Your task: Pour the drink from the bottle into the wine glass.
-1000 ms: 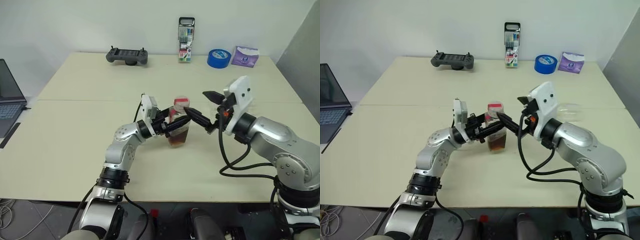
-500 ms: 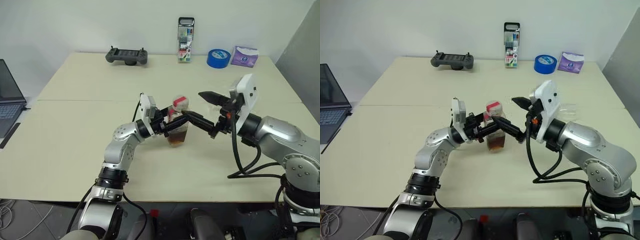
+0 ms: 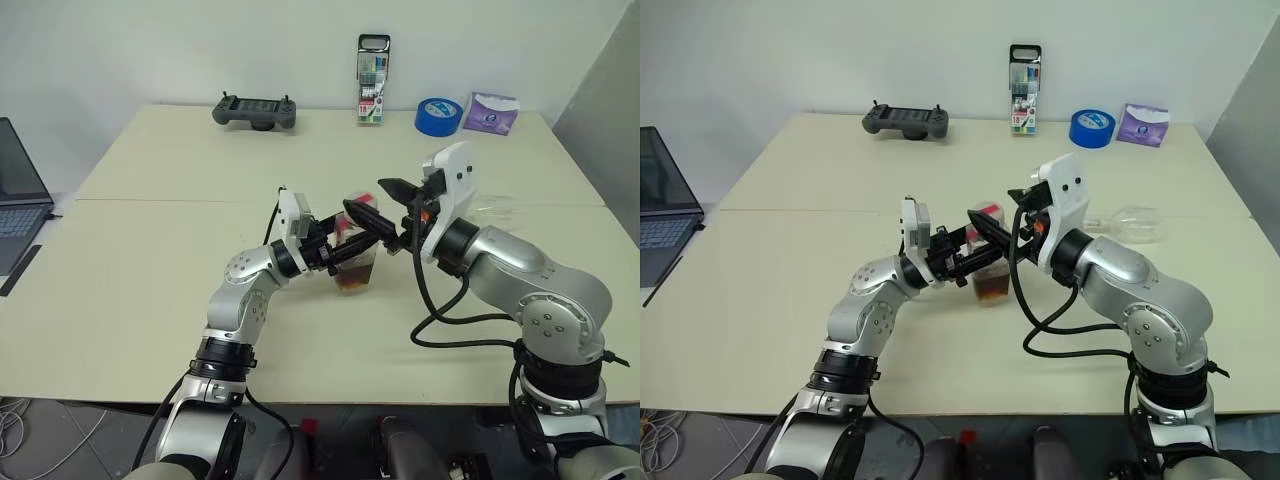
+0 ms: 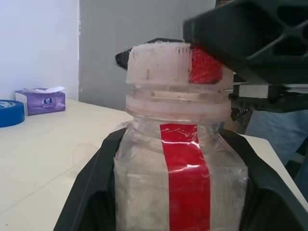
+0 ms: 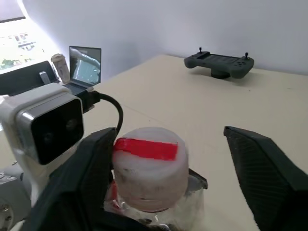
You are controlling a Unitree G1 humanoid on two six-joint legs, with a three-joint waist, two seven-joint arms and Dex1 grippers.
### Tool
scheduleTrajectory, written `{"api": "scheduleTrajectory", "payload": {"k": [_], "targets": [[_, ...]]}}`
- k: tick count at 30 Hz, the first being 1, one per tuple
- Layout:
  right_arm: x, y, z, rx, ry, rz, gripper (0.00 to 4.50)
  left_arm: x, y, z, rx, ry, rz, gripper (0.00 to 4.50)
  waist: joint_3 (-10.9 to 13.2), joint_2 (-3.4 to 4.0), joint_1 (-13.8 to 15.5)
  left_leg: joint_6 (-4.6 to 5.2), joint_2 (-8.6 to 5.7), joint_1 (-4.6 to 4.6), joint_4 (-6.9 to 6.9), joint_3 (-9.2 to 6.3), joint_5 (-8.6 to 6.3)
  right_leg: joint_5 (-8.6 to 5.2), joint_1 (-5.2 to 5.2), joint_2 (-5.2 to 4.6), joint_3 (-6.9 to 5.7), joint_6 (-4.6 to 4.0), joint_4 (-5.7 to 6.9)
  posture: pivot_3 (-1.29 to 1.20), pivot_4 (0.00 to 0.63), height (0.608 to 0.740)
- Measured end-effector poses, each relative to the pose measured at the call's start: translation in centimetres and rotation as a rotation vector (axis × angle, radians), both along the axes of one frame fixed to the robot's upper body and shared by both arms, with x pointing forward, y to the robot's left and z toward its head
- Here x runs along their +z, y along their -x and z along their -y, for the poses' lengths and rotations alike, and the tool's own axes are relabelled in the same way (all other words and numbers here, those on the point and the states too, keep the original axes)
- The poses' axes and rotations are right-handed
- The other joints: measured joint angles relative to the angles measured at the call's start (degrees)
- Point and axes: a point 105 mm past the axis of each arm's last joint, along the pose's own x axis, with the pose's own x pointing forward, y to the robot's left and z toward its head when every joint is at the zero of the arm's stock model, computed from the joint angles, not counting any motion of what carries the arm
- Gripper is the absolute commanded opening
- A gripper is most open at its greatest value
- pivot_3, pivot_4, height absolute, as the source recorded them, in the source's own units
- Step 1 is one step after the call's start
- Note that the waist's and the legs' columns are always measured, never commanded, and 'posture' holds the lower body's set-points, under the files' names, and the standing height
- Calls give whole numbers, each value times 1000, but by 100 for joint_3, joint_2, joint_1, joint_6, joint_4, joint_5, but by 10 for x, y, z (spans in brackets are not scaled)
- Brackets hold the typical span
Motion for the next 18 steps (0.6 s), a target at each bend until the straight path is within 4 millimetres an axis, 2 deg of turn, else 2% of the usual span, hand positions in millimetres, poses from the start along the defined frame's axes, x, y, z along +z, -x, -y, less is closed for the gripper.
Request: {"api": "scheduleTrajectory", "payload": {"k": [7,8,13,18], "targets": [[3,-2,1,-11,30,17,459,-3,0,-2,11,-2,-10,2166,0,0,1,0,-1,0,0,0,0,0,0,0,-1,0,0,0,150,740],[5,-2,3,-21,28,26,241,-4,0,-2,12,-3,-15,2166,0,0,2,0,-1,0,-1,1,0,0,0,0,-1,0,-1,0,150,740],[7,-1,5,-12,27,30,235,-4,0,-2,14,-1,-15,2166,0,0,1,0,0,-1,-1,-1,0,0,0,0,-1,0,-1,0,150,740],[17,-3,14,-30,28,68,235,-2,0,-2,14,1,-7,2166,0,0,2,0,-1,-1,-1,1,0,0,0,0,-2,0,-1,0,150,740]]}}
